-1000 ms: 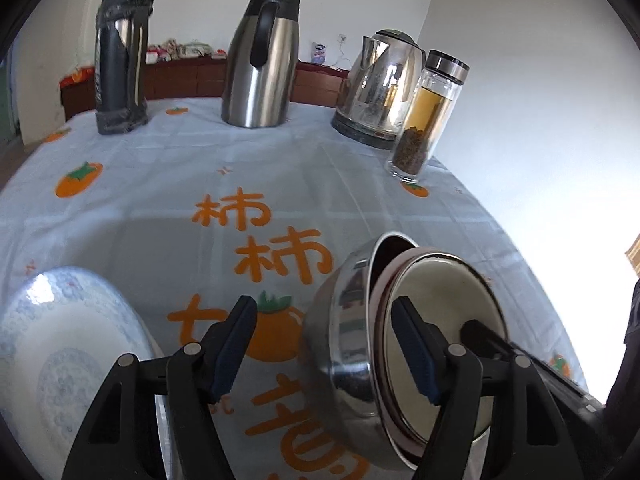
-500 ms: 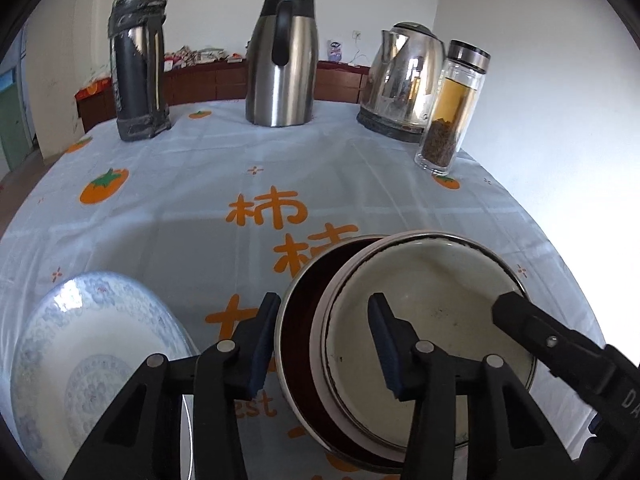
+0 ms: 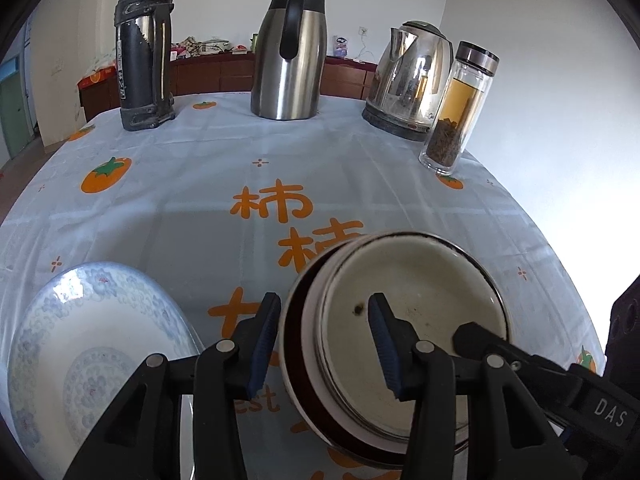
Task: Organize plates and bowls
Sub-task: 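Lift the nested bowls and carry them toward the blue-and-white plate stack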
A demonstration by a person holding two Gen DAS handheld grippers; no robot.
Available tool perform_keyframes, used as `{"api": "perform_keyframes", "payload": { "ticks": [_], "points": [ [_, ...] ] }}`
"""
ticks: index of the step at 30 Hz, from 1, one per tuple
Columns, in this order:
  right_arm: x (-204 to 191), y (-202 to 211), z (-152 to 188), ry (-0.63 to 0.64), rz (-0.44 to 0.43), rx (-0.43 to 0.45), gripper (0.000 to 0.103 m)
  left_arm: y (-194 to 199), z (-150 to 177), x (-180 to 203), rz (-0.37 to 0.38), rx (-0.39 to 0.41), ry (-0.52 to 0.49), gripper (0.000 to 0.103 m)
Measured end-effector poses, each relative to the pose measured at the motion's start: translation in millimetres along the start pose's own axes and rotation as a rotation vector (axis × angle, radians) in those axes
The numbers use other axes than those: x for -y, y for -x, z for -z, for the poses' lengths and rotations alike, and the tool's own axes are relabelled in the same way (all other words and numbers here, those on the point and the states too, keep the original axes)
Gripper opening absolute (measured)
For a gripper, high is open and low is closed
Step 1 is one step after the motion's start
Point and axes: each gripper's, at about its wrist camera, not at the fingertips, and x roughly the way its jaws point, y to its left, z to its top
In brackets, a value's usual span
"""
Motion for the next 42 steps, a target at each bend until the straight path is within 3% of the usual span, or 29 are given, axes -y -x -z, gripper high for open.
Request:
{"api": "perform_keyframes", "payload": {
  "ticks": [5,10,14,20,34,42],
  "points": [
    [3,-7,4,-0.018,-0.003,-0.028,0.044,-2,2,1,-0.016,0.02,-0.012,0.048],
    [2,-7,4,-0.002,0.026,-0.016,0.034,-2,2,-4,-0.02,0.037,0.011,0.038],
    [-10,-5,7,0.07,0.082,0.006,0.033,0,1,-10,0.019,0.035,0.046,0.038],
    [-10,3,4,0.078,0.098,0.038,0.03,5,2,-7,0.055,0.044,0.055,0.037],
    [-16,12,7,0.101,0.092,0.067,0.025,28,1,6,0.022,0.13,-0.018,0.037],
    [-16,13,10,0.095,0.103,0.068,0.024,30,3,4,0.031,0.13,-0.017,0.037]
  ]
}}
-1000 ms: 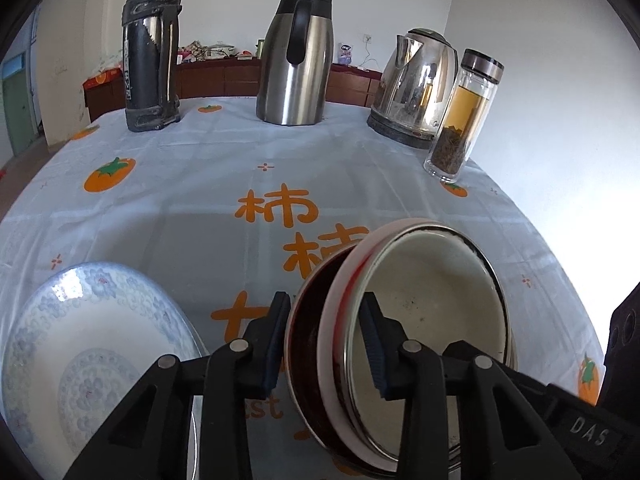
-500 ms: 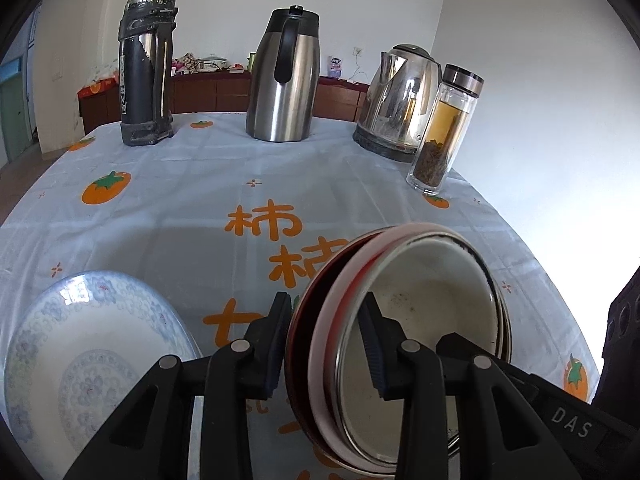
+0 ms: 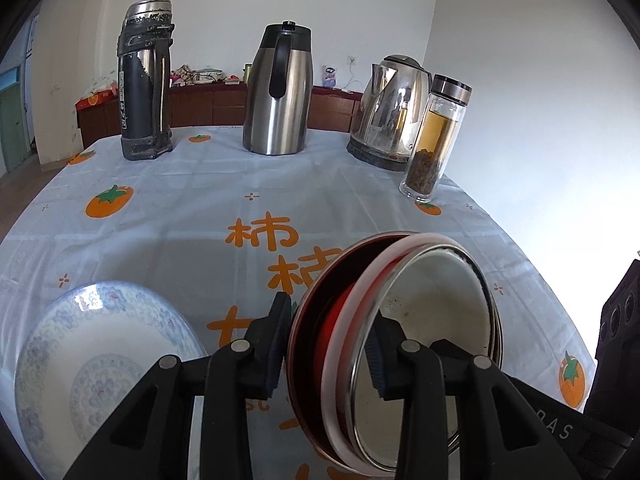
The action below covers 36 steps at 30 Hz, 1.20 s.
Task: Organize plates and bowls
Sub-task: 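Lift the nested bowls and carry them toward the blue-and-white plate stack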
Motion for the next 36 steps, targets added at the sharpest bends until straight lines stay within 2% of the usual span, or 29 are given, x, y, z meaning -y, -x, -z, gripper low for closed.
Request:
{"api": "perform_keyframes", "payload": {
  "ticks": [7,18,28,36],
  "points": [
    [-10,8,5,0.005,-0.016,0.019,0.024,16,-3,2,-0.016,0.051,-0.026,0.037],
    [-18,19,8,-0.003,-0.028,0.032,0.024,30,-3,-4,0.005,0.069,-0.012,0.037],
    [-51,28,15,0.044,-0.022,0.035,0.024,59,-6,-23,0.003,0.105,0.01,0.037],
    [-86,28,31,0.084,-0.035,0.023,0.024,88,-1,-52,-0.027,0.129,0.036,0.037]
  ]
}}
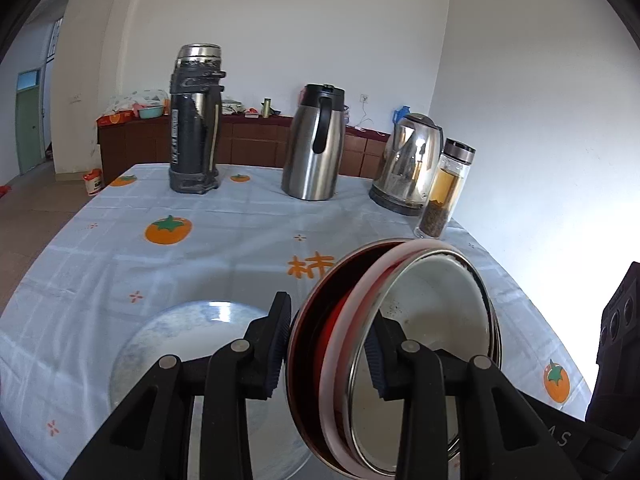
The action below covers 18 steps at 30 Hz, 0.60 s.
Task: Organize plates and bowls
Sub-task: 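Lift the nested bowls and carry them toward the blue-and-white plate stack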
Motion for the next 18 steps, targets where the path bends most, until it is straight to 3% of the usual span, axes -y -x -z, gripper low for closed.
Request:
{"api": "perform_keyframes", "payload": {
  "ticks": [18],
  "points": [
    [-69,-22,42,0.072,-0.037,-0.066,0.024,41,8,-72,-0.073,0.023,0.064,0.037]
  ]
}}
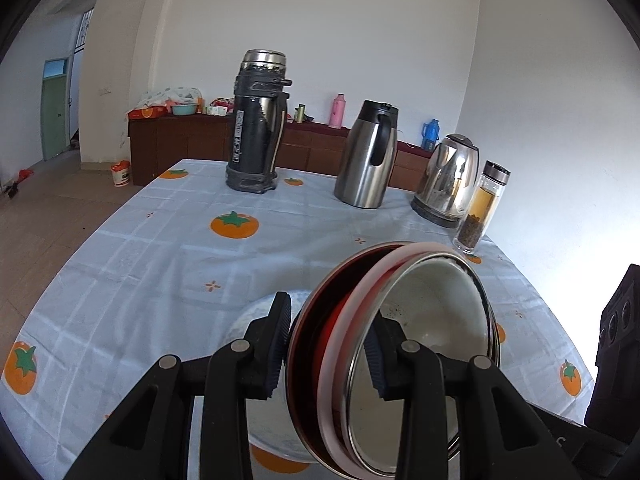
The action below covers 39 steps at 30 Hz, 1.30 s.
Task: Organize plates and bowls
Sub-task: 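Lift the nested bowls and carry them toward the blue-and-white plate stack, then lower the nested bowls onto the plate stack and open the right gripper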
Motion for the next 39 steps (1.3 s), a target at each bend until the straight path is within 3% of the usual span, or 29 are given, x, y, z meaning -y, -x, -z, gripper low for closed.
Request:
{"api": "perform_keyframes", "payload": {
  "ticks": [15,39],
  "points": [
    [-12,-41,5,0.013,0.043,-0.08,0.025,-25,6,-34,-0.017,-0.059,0.044,0.037],
    [-9,-69,-7,0.007,0.105,-0.178,0.027,-61,1,-38,-0.027,-0.16,0.039,0.038]
  ]
}}
